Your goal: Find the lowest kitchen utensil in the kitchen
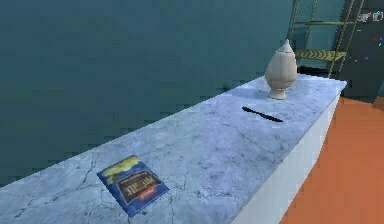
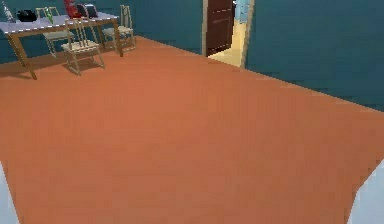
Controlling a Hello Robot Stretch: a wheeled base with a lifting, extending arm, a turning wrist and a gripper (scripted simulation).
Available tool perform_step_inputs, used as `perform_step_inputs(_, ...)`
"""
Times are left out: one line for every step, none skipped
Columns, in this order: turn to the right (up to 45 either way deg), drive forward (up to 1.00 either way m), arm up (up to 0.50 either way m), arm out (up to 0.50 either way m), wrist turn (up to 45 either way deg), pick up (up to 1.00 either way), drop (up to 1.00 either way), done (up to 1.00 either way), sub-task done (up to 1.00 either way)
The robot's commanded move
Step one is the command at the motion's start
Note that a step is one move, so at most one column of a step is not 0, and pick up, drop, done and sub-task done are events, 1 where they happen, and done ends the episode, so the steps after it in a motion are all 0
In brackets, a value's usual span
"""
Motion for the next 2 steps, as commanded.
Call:
perform_step_inputs(-45.0, 0.00, 0.00, 0.00, 0.0, 0.00, 0.00, 0.00, 0.00)
perform_step_inputs(30.0, 0.00, 0.00, 0.00, 0.0, 0.00, 0.00, 0.00, 0.00)
